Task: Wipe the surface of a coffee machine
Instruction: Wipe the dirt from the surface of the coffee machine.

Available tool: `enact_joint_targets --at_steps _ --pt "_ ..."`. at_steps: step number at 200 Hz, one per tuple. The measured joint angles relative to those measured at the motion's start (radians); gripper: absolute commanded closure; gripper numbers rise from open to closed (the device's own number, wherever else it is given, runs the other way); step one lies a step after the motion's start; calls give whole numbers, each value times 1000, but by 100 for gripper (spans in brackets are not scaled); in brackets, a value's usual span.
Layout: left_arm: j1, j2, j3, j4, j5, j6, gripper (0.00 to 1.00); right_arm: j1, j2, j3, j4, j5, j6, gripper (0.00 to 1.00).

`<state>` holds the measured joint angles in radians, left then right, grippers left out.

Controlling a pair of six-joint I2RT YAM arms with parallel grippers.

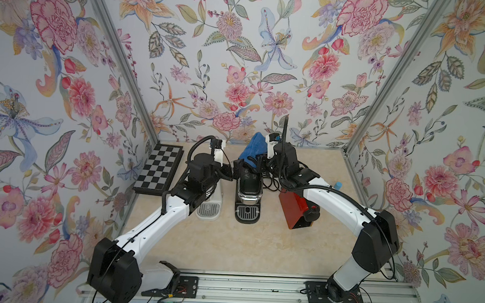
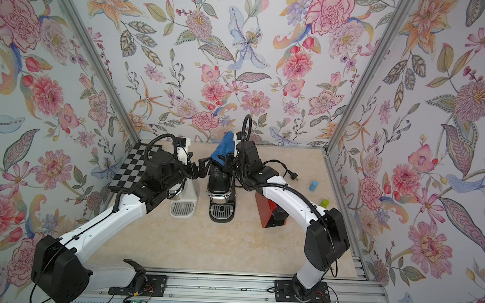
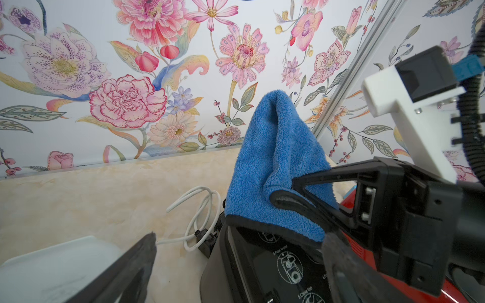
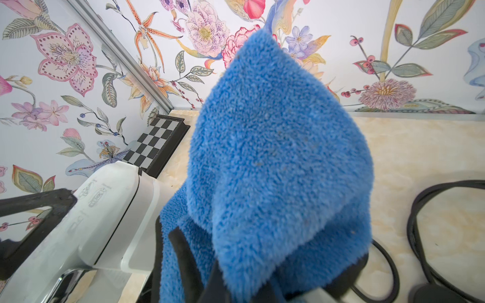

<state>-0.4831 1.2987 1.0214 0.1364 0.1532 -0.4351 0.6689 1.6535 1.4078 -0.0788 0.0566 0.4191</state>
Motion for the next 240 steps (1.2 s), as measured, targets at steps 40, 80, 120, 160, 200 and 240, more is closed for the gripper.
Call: enact_joint_targets --at_steps 40,80,120,160,200,240 --pt "0 11 -1 -1 16 -10 1 46 -157 -148 -11 14 1 100" --pt "0 14 -2 -1 19 -10 1 154 -293 -267 -23 31 23 100" --pt "0 14 -3 0 15 -10 1 219 -310 -284 -34 35 40 100" --pt "1 14 -4 0 -2 -10 1 217 -208 -198 -13 28 29 100" --pt "1 14 -5 0 -8 -10 1 113 -72 -84 28 -37 16 100" --pt "1 14 -5 0 -7 -10 1 5 44 6 84 -77 16 100"
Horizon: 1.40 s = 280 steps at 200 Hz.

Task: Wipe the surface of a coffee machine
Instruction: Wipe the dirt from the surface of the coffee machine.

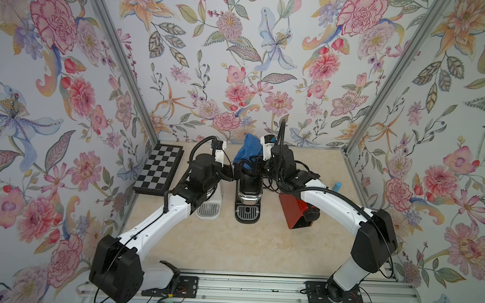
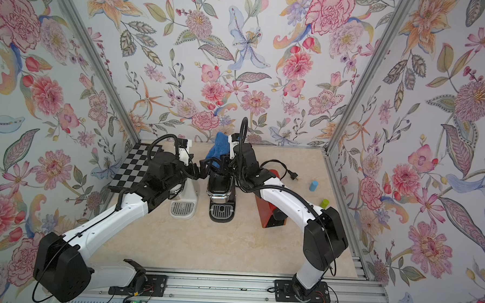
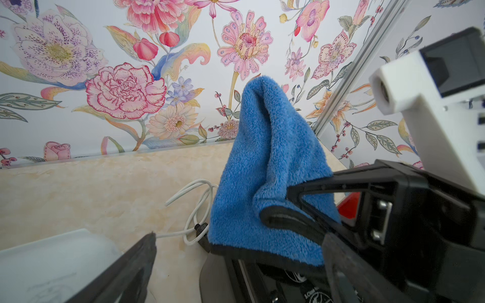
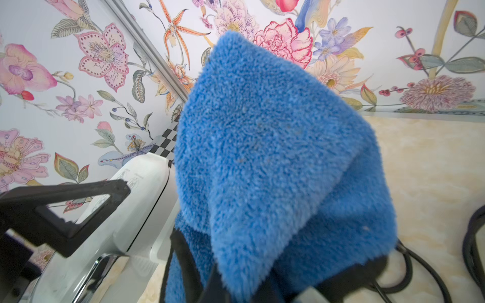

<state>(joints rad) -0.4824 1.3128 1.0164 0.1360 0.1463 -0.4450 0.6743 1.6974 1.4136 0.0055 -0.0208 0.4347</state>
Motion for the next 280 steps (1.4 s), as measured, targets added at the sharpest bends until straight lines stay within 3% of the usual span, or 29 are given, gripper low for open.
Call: enact_joint_targets --at_steps 40,83,129,173,234,280 --pt "0 0 0 0 1 0 1 -20 -20 -38 30 -6 4 100" --pt "0 0 0 0 8 0 1 2 -183 -195 17 11 19 100" --pt "0 6 0 -1 7 -1 1 115 -348 -330 -19 41 48 100" --pt "0 6 0 -1 6 0 1 213 -330 -312 -40 48 51 100" --pt "1 6 0 -1 1 0 1 59 -127 -144 19 -25 40 100" --pt "1 6 0 -1 4 0 1 -27 -135 -183 65 -40 41 100"
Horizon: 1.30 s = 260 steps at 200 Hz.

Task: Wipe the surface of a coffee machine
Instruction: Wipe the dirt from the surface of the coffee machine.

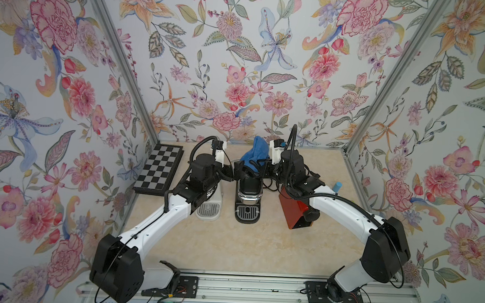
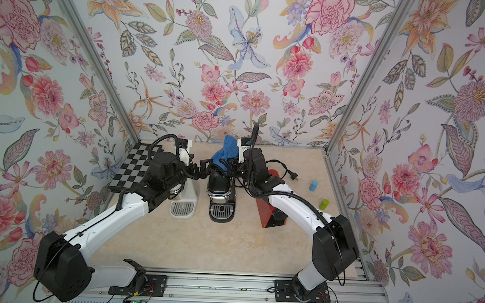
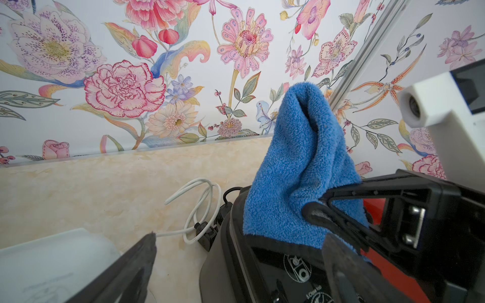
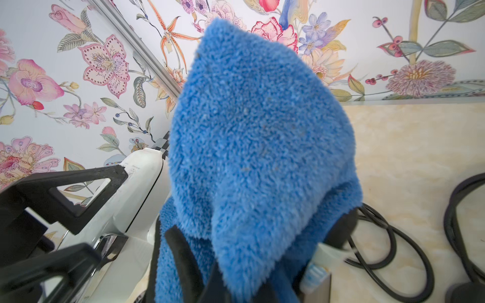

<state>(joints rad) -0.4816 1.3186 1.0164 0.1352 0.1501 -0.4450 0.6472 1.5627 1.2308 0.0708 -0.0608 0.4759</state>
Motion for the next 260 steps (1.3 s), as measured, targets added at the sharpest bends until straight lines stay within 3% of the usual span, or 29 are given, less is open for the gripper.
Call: enact_joint_targets --at_steps 58,95,158,202,260 --pt "0 0 0 0 4 -3 1 30 -239 -239 -10 25 26 100" --pt "0 2 0 0 4 -8 1 98 -303 -262 -74 64 37 100" --pt "0 18 0 -1 27 -16 1 162 -172 -97 -130 68 15 100" --pt "0 18 0 0 31 -16 1 77 -47 4 -100 12 3 100" --pt "0 19 0 0 59 -26 1 -32 -126 -44 -143 17 -9 100"
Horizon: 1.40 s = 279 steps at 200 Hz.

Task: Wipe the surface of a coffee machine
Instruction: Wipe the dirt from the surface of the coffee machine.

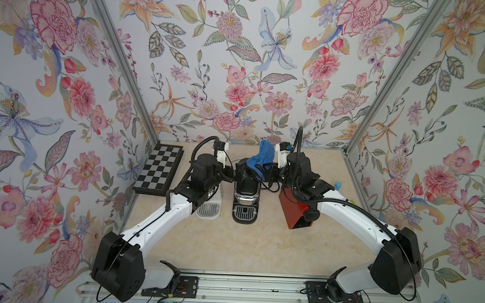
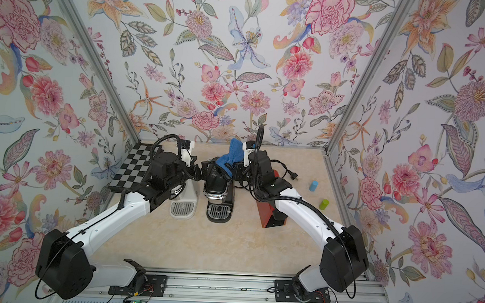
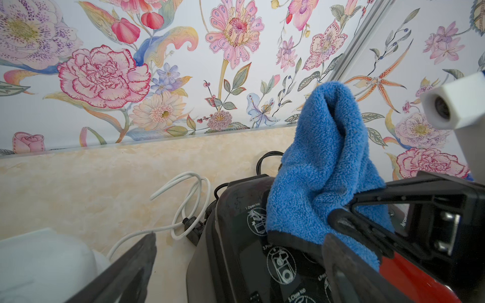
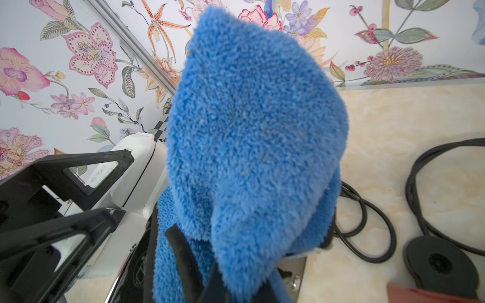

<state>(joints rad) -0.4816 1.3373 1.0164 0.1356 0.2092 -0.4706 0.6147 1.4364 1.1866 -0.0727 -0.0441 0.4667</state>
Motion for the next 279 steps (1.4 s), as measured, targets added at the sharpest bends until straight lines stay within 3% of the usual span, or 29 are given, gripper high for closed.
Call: enact_joint_targets --at_steps 34,64,123,233,279 --pt "0 13 0 0 20 -8 1 -45 -161 -104 -61 14 -20 100" --pt "-1 29 1 11 35 -9 1 -23 -239 -196 -92 2 -22 100" --pt "-20 51 13 -9 47 -7 1 170 -212 -227 -126 -5 -22 100" --pt "-40 84 33 -65 50 11 1 223 -150 -236 -34 -45 21 100" --pt "-49 84 34 -74 49 14 1 172 -150 -253 -19 -47 21 100"
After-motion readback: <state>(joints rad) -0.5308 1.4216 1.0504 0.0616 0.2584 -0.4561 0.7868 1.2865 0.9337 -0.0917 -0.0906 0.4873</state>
